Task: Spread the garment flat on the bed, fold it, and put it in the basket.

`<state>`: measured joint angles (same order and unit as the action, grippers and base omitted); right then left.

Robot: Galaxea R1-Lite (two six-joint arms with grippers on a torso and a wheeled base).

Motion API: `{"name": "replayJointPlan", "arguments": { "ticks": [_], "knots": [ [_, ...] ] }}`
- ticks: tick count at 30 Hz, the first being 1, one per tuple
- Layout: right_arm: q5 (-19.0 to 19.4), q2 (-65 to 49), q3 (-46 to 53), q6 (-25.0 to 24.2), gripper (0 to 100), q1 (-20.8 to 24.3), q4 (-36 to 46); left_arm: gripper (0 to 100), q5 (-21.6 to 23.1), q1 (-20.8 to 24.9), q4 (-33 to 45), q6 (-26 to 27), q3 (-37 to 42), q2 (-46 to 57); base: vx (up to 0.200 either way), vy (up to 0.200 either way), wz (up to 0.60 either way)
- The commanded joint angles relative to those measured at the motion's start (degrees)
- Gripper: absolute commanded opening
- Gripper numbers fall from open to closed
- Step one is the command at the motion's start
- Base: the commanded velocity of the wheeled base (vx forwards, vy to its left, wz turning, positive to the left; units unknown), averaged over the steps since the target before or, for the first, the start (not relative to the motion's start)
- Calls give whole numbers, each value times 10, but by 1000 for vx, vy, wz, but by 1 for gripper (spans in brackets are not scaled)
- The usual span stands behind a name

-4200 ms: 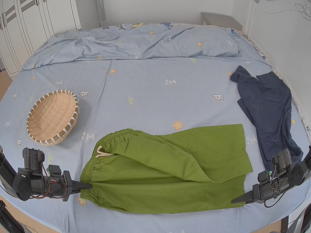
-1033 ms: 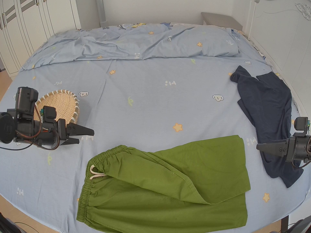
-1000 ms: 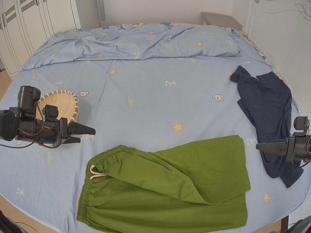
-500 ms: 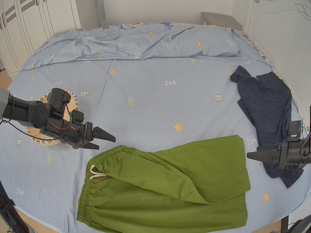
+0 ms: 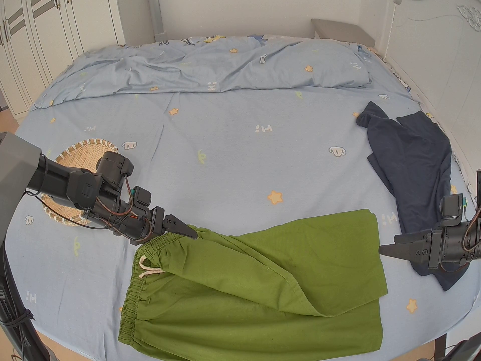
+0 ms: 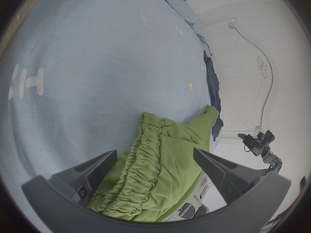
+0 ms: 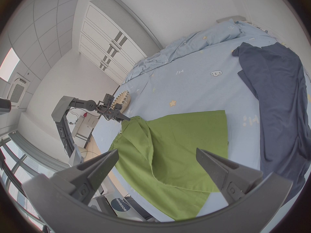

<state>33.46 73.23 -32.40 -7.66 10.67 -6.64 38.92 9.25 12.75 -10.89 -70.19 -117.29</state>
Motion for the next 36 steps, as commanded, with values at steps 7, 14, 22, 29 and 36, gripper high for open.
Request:
{"name": "replayJointPlan", "arguments": {
  "ticks": [7,14,22,29,36],
  "knots": [
    [-1,4,7,-1,100,16,0,0,1,1,-1,-2,-1,-1,0,0,0],
    [0,4,6,-1,100,16,0,0,1,-4,-1,-2,11,12,0,0,0],
    [0,4,4,0,100,8,0,0,3,-38,-9,-4,49,100,0,0,0],
    [1,12,1,0,100,-3,0,0,1,-59,-41,-6,68,108,0,0,0],
    [2,77,2,5,100,-34,-1,0,2,-63,-42,-6,70,106,0,0,0]
  ]
}}
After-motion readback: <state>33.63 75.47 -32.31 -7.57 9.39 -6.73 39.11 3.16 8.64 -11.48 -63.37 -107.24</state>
